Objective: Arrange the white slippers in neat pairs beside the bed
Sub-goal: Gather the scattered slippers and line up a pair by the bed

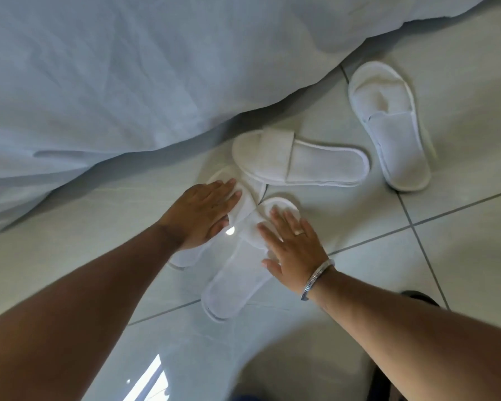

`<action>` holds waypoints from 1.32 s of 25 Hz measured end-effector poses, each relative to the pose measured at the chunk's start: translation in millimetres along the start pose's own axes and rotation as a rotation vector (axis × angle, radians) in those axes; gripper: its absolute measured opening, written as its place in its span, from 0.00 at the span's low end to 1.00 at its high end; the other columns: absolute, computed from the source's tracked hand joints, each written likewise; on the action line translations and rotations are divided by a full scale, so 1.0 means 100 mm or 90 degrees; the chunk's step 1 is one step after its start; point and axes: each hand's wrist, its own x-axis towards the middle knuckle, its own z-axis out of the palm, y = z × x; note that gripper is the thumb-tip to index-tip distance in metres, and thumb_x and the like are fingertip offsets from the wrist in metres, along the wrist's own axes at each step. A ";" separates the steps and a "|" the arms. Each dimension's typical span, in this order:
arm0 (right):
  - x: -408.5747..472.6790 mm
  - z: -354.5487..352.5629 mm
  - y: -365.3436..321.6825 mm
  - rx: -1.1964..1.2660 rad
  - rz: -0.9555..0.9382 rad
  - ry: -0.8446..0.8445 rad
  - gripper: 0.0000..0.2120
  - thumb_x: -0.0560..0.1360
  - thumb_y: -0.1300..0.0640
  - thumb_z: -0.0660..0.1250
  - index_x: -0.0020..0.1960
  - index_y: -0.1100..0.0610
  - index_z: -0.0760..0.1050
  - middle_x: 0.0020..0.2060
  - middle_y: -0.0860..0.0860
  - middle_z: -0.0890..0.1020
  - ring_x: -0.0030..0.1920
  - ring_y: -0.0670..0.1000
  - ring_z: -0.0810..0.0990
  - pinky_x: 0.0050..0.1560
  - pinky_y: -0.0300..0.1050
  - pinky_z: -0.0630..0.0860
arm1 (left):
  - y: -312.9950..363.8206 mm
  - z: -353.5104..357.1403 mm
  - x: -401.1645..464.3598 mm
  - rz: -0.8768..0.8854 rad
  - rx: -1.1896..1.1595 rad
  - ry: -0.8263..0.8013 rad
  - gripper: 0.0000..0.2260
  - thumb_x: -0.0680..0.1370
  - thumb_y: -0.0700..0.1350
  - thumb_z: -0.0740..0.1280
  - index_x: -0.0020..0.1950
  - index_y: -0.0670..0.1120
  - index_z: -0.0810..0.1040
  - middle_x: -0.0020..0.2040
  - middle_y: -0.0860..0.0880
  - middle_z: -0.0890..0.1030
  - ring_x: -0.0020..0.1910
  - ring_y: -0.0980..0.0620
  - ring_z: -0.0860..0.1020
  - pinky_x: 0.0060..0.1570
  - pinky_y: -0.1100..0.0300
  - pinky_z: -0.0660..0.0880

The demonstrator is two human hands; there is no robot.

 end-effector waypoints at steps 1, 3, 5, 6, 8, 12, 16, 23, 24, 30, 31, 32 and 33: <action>0.01 0.01 0.00 -0.015 -0.030 -0.005 0.34 0.72 0.41 0.64 0.74 0.48 0.59 0.78 0.56 0.55 0.76 0.61 0.55 0.71 0.60 0.58 | 0.03 0.04 -0.02 0.011 -0.004 -0.002 0.27 0.82 0.55 0.50 0.80 0.47 0.55 0.80 0.45 0.58 0.77 0.42 0.62 0.71 0.47 0.66; 0.02 0.02 0.02 -0.025 -0.037 -0.003 0.33 0.72 0.42 0.65 0.74 0.47 0.59 0.77 0.56 0.56 0.75 0.61 0.56 0.70 0.60 0.59 | 0.04 0.05 -0.06 0.010 -0.025 0.009 0.27 0.83 0.53 0.50 0.81 0.47 0.53 0.81 0.46 0.56 0.79 0.44 0.57 0.74 0.47 0.62; 0.03 -0.06 0.08 -0.028 -0.070 0.028 0.34 0.71 0.42 0.65 0.74 0.48 0.61 0.76 0.58 0.58 0.74 0.62 0.60 0.68 0.60 0.63 | 0.08 0.01 -0.07 -0.019 -0.067 0.038 0.28 0.83 0.56 0.52 0.81 0.47 0.52 0.81 0.46 0.55 0.79 0.45 0.54 0.75 0.45 0.60; 0.08 -0.13 0.15 -0.032 -0.084 0.064 0.33 0.71 0.42 0.65 0.73 0.49 0.62 0.76 0.58 0.61 0.73 0.62 0.63 0.67 0.60 0.64 | 0.15 -0.01 -0.08 -0.060 -0.096 0.063 0.31 0.82 0.59 0.53 0.80 0.46 0.53 0.81 0.44 0.55 0.79 0.44 0.55 0.75 0.44 0.61; 0.25 -0.32 0.34 -0.053 -0.065 0.146 0.33 0.70 0.43 0.64 0.73 0.51 0.63 0.75 0.58 0.63 0.71 0.62 0.66 0.66 0.59 0.66 | 0.45 -0.04 -0.09 -0.196 -0.162 0.103 0.39 0.78 0.69 0.53 0.80 0.44 0.52 0.81 0.41 0.56 0.79 0.42 0.56 0.75 0.45 0.59; 0.60 -0.63 0.85 -0.102 0.052 0.032 0.33 0.76 0.40 0.58 0.76 0.52 0.54 0.77 0.58 0.55 0.74 0.64 0.58 0.70 0.63 0.60 | 1.13 0.01 0.02 -0.380 -0.225 0.036 0.60 0.64 0.81 0.56 0.79 0.39 0.47 0.80 0.36 0.52 0.78 0.35 0.55 0.73 0.41 0.59; 0.49 -0.57 1.23 -0.180 0.142 -0.003 0.33 0.77 0.38 0.52 0.77 0.47 0.47 0.78 0.56 0.51 0.72 0.63 0.61 0.65 0.59 0.66 | 1.03 0.07 0.14 -0.346 -0.200 0.022 0.62 0.62 0.80 0.60 0.80 0.40 0.45 0.81 0.38 0.46 0.79 0.37 0.48 0.77 0.42 0.52; 0.49 -0.69 1.78 -0.085 0.478 0.030 0.37 0.75 0.32 0.46 0.76 0.51 0.43 0.68 0.62 0.63 0.63 0.66 0.68 0.57 0.62 0.70 | 0.52 -0.10 0.37 -0.170 -0.118 0.000 0.61 0.61 0.81 0.58 0.80 0.43 0.45 0.81 0.40 0.46 0.80 0.40 0.47 0.78 0.45 0.49; 0.50 -0.74 1.86 -0.058 0.517 0.045 0.38 0.75 0.32 0.47 0.76 0.52 0.45 0.67 0.63 0.64 0.63 0.66 0.68 0.57 0.63 0.69 | 0.49 -0.13 0.42 -0.151 -0.108 -0.001 0.60 0.61 0.80 0.59 0.80 0.43 0.45 0.81 0.40 0.47 0.80 0.40 0.47 0.78 0.45 0.48; 0.43 -0.88 1.63 -0.105 0.400 0.097 0.36 0.77 0.42 0.56 0.77 0.59 0.48 0.76 0.63 0.55 0.72 0.66 0.60 0.66 0.62 0.63 | 0.51 -0.21 0.37 -0.104 -0.136 0.047 0.58 0.64 0.78 0.60 0.80 0.44 0.42 0.82 0.42 0.46 0.80 0.42 0.46 0.78 0.45 0.48; 0.49 -0.88 1.44 -0.102 0.243 0.120 0.34 0.77 0.47 0.59 0.77 0.58 0.51 0.77 0.61 0.55 0.73 0.65 0.59 0.68 0.60 0.62 | 0.59 -0.17 0.28 -0.125 -0.163 0.083 0.56 0.66 0.77 0.60 0.80 0.43 0.43 0.81 0.41 0.47 0.80 0.42 0.47 0.77 0.45 0.49; 0.58 -0.89 1.23 -0.100 0.075 0.122 0.32 0.76 0.52 0.61 0.76 0.58 0.53 0.77 0.60 0.56 0.73 0.64 0.60 0.70 0.59 0.62 | 0.70 -0.09 0.17 -0.153 -0.177 0.120 0.54 0.69 0.75 0.59 0.80 0.40 0.46 0.81 0.39 0.49 0.80 0.41 0.49 0.77 0.45 0.51; 0.71 -0.90 1.05 -0.107 -0.060 0.106 0.32 0.76 0.57 0.62 0.76 0.57 0.54 0.77 0.59 0.57 0.74 0.63 0.60 0.70 0.59 0.63 | 0.82 -0.03 0.07 -0.168 -0.177 0.142 0.50 0.72 0.72 0.58 0.79 0.38 0.49 0.80 0.37 0.52 0.79 0.39 0.51 0.76 0.44 0.53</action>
